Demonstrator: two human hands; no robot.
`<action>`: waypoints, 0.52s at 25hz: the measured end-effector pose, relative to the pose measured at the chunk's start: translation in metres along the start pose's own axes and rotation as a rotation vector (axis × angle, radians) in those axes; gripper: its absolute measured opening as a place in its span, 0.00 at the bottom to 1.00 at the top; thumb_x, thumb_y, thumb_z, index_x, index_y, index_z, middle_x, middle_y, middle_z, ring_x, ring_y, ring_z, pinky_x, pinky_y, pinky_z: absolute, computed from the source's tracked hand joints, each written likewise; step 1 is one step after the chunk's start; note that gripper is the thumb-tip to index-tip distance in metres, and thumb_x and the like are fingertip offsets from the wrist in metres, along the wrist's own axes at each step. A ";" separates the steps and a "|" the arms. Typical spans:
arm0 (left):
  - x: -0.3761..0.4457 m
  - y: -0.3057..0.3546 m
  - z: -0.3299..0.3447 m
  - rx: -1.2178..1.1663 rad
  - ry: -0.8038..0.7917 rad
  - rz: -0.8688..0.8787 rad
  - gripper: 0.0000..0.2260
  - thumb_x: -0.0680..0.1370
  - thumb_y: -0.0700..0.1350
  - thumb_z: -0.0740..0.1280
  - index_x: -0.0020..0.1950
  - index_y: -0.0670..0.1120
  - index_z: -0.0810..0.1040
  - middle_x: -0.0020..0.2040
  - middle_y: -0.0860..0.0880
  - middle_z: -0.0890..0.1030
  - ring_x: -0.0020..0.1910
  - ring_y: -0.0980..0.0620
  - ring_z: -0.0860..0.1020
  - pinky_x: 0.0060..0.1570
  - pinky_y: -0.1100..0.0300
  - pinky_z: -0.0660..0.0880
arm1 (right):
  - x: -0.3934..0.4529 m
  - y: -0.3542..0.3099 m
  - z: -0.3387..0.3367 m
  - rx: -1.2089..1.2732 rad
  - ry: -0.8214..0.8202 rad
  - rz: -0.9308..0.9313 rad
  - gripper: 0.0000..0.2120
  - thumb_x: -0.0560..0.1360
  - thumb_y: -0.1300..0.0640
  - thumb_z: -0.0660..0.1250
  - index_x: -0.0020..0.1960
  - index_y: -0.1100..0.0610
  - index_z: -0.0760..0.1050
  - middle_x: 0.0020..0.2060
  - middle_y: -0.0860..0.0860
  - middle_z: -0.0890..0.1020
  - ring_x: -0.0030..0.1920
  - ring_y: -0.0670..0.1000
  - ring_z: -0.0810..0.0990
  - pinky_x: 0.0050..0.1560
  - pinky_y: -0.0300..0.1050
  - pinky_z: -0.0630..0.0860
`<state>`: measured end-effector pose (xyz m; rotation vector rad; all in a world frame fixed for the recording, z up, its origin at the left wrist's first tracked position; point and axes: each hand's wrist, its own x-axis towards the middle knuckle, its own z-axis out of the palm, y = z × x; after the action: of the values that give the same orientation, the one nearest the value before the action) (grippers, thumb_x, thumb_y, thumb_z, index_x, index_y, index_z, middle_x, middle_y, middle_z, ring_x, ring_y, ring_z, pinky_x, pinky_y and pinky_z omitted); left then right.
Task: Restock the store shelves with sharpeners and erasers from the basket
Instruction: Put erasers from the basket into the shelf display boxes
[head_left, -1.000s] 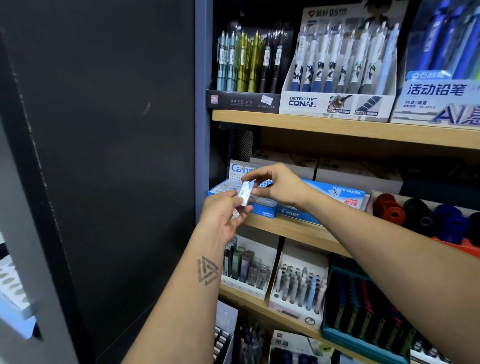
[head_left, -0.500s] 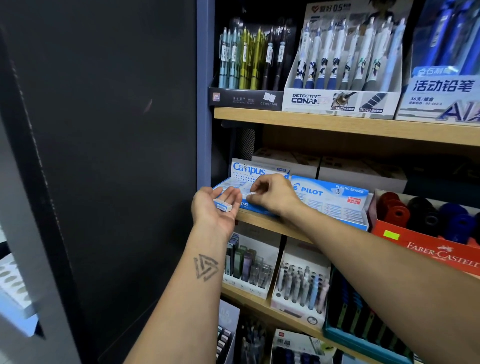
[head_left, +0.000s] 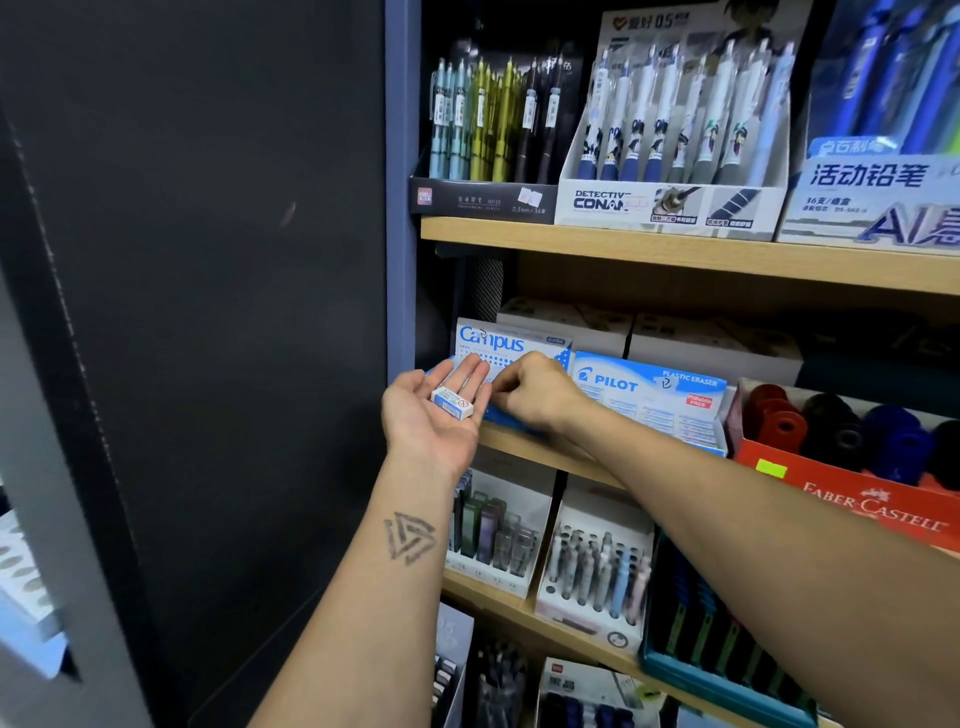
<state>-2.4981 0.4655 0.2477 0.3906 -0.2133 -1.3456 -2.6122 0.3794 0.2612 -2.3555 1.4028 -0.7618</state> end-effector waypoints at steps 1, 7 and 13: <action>0.000 -0.001 0.000 0.000 -0.002 0.003 0.18 0.83 0.46 0.53 0.64 0.36 0.73 0.58 0.33 0.81 0.59 0.36 0.80 0.67 0.44 0.72 | -0.002 -0.001 -0.004 0.005 -0.030 0.004 0.07 0.75 0.59 0.69 0.45 0.54 0.86 0.33 0.49 0.80 0.38 0.47 0.76 0.40 0.38 0.71; 0.003 -0.014 0.011 -0.010 -0.069 0.041 0.21 0.84 0.50 0.54 0.69 0.37 0.71 0.62 0.34 0.79 0.62 0.36 0.79 0.67 0.44 0.71 | -0.027 -0.005 -0.042 0.450 -0.132 -0.227 0.12 0.71 0.59 0.77 0.51 0.62 0.80 0.41 0.51 0.83 0.36 0.43 0.79 0.40 0.38 0.76; -0.003 -0.052 0.040 0.313 -0.161 0.015 0.09 0.83 0.39 0.57 0.57 0.39 0.76 0.62 0.35 0.79 0.58 0.40 0.79 0.63 0.49 0.74 | -0.034 0.021 -0.084 0.507 -0.118 -0.089 0.05 0.76 0.69 0.70 0.51 0.65 0.80 0.39 0.63 0.81 0.33 0.50 0.81 0.41 0.42 0.82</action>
<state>-2.5608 0.4528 0.2641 0.5413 -0.5637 -1.3321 -2.6892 0.4004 0.3097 -2.0329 0.9262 -0.8662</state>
